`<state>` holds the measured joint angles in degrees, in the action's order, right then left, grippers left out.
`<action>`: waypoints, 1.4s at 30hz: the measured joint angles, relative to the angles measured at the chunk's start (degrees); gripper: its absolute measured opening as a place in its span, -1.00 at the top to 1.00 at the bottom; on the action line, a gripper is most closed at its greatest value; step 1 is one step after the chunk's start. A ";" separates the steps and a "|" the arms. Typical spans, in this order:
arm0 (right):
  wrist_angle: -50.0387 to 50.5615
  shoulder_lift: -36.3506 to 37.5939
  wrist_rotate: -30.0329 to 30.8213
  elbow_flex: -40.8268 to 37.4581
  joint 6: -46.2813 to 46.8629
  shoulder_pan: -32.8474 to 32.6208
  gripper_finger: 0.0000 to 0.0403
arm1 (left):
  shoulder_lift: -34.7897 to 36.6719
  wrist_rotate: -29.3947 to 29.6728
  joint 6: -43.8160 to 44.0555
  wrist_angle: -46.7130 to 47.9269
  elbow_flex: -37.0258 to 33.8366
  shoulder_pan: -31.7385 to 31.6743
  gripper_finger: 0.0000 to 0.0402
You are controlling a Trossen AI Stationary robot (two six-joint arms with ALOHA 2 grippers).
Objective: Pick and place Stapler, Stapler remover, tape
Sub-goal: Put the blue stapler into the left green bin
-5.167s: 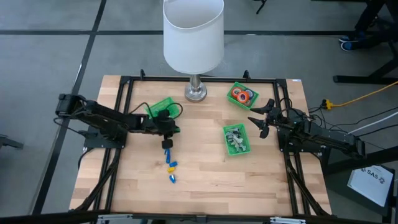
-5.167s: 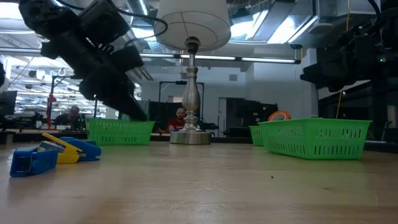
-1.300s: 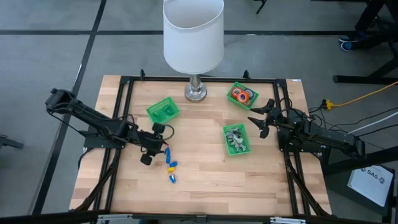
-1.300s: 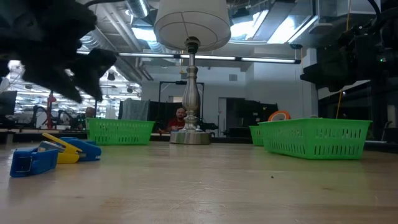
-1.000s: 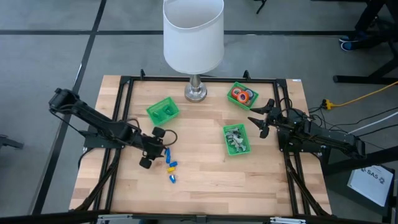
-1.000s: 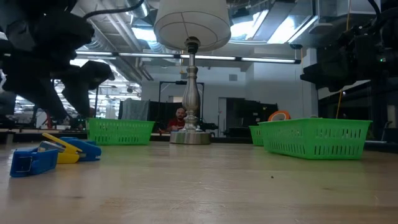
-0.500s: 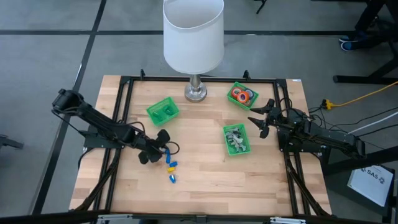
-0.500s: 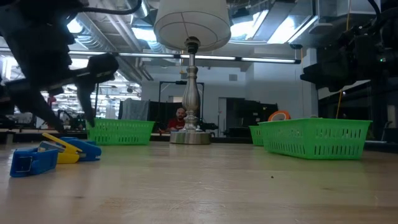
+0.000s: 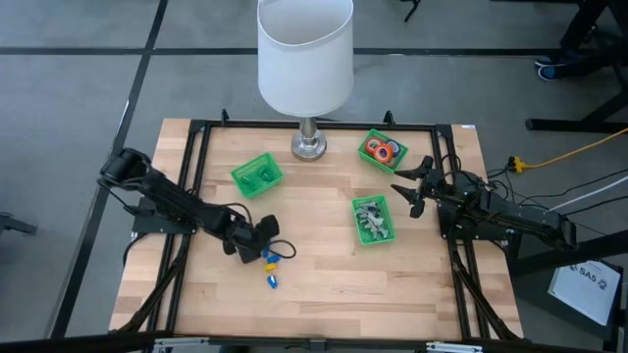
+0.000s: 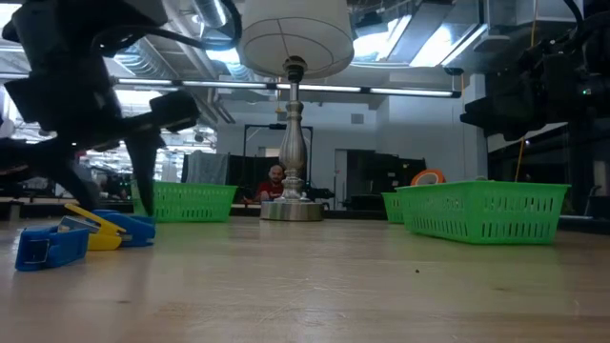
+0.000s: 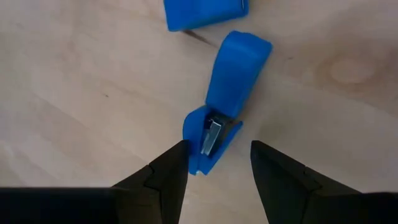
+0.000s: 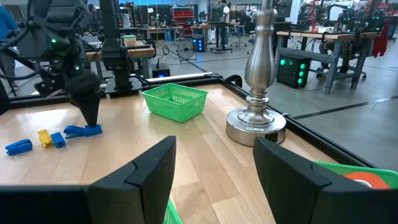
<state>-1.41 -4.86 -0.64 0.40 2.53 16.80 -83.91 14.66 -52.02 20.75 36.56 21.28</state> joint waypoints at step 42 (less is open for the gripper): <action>0.02 0.00 -0.02 0.00 0.01 0.01 -0.09 | -0.73 -20.00 25.36 6.86 1.91 -12.96 0.69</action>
<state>-1.39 -4.86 -0.66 0.40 2.54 16.81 -84.64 -5.34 -26.66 27.61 38.47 8.32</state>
